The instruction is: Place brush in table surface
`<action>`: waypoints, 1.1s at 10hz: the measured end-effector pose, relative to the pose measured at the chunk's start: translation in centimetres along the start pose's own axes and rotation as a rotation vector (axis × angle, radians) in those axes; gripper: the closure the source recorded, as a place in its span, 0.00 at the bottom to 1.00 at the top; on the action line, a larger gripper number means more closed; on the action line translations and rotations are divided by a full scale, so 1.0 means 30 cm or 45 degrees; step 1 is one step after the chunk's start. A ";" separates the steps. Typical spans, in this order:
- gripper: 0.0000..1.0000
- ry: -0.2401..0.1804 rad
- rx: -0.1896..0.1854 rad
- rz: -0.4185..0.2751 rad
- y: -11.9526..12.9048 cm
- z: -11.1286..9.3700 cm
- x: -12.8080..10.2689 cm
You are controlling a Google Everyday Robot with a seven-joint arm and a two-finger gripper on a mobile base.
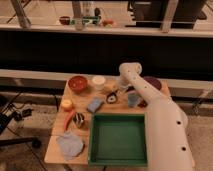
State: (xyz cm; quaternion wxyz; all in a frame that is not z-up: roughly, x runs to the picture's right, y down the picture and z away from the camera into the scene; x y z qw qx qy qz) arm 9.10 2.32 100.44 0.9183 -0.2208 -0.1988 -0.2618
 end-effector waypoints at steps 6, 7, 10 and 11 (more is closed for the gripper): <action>0.80 0.027 0.113 0.040 -0.033 -0.101 0.009; 0.80 0.035 0.144 0.040 -0.052 -0.135 0.005; 0.80 0.075 0.206 0.044 -0.068 -0.192 0.024; 0.80 0.083 0.226 0.039 -0.083 -0.215 0.019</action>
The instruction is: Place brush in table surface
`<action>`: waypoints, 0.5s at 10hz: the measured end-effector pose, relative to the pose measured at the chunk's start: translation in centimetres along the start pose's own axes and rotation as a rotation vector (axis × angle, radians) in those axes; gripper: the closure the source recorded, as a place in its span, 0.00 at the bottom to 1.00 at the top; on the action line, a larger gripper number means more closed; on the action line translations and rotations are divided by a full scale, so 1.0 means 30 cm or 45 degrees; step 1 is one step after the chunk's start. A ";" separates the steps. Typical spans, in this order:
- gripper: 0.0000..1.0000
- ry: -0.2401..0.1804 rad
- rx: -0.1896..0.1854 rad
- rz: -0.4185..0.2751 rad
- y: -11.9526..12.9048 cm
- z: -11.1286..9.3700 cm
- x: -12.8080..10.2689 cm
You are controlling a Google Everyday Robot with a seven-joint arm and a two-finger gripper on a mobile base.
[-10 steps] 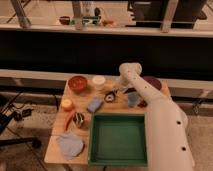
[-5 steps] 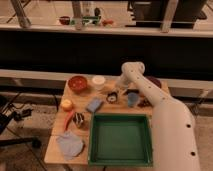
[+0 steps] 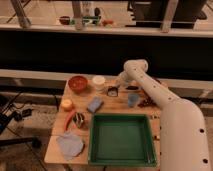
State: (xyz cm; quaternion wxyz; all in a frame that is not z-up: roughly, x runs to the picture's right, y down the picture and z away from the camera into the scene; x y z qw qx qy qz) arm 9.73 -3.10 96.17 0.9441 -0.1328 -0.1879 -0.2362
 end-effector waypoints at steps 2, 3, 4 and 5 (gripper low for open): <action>0.80 0.012 0.049 -0.002 -0.045 -0.072 -0.004; 0.80 0.020 0.078 -0.002 -0.070 -0.125 -0.005; 0.80 0.022 0.098 -0.004 -0.091 -0.159 -0.011; 0.80 0.023 0.112 -0.006 -0.106 -0.179 -0.020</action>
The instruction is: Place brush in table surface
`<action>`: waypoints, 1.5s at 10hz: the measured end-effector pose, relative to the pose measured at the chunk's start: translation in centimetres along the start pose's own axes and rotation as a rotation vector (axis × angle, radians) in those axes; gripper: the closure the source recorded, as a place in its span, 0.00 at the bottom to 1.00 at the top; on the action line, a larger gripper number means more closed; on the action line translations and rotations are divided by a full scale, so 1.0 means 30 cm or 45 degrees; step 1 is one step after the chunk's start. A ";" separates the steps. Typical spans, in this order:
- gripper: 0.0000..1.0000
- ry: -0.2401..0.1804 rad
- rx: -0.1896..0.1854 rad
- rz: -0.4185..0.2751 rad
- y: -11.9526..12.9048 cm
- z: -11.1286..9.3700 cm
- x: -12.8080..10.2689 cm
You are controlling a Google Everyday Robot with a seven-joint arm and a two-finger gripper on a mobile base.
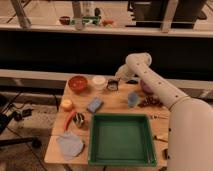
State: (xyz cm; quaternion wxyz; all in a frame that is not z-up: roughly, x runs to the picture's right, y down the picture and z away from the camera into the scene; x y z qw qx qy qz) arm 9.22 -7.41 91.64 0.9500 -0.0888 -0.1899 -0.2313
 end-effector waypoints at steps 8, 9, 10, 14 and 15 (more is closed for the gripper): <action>0.80 0.003 0.055 -0.029 -0.063 -0.083 -0.057; 0.80 0.001 0.053 -0.031 -0.061 -0.082 -0.062; 0.80 -0.002 0.050 -0.034 -0.061 -0.079 -0.066; 0.80 -0.036 0.000 -0.038 -0.022 -0.002 -0.089; 0.80 -0.041 -0.016 -0.036 -0.007 0.021 -0.090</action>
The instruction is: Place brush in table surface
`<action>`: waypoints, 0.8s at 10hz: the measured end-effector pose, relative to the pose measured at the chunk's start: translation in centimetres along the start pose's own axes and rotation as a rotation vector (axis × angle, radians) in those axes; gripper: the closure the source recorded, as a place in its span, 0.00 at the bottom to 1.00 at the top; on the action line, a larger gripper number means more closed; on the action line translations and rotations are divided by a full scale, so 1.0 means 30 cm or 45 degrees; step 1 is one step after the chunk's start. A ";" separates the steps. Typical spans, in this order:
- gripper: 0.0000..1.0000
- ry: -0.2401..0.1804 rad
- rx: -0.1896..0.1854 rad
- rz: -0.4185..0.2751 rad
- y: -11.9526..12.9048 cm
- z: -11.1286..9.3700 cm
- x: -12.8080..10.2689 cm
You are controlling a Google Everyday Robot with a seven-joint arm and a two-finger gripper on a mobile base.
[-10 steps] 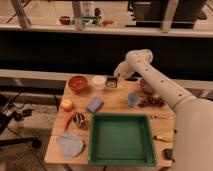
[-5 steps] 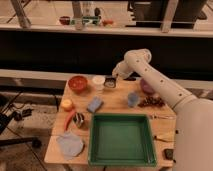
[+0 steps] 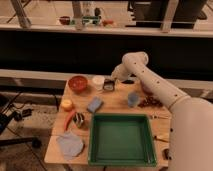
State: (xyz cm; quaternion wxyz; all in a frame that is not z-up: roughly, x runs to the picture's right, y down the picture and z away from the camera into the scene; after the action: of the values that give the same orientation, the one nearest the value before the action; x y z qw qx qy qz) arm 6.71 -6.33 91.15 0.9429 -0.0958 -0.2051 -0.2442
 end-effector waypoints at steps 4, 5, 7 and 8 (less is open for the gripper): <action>0.80 -0.016 -0.060 0.001 0.051 0.090 -0.006; 0.80 -0.019 -0.078 0.002 0.068 0.116 -0.005; 0.80 -0.017 -0.110 0.003 0.091 0.149 0.000; 0.80 -0.016 -0.120 0.003 0.098 0.159 0.003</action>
State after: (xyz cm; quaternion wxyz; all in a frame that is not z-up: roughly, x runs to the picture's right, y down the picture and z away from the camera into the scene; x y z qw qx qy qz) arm 6.61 -2.50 95.23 0.9364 -0.1419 -0.1990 -0.2518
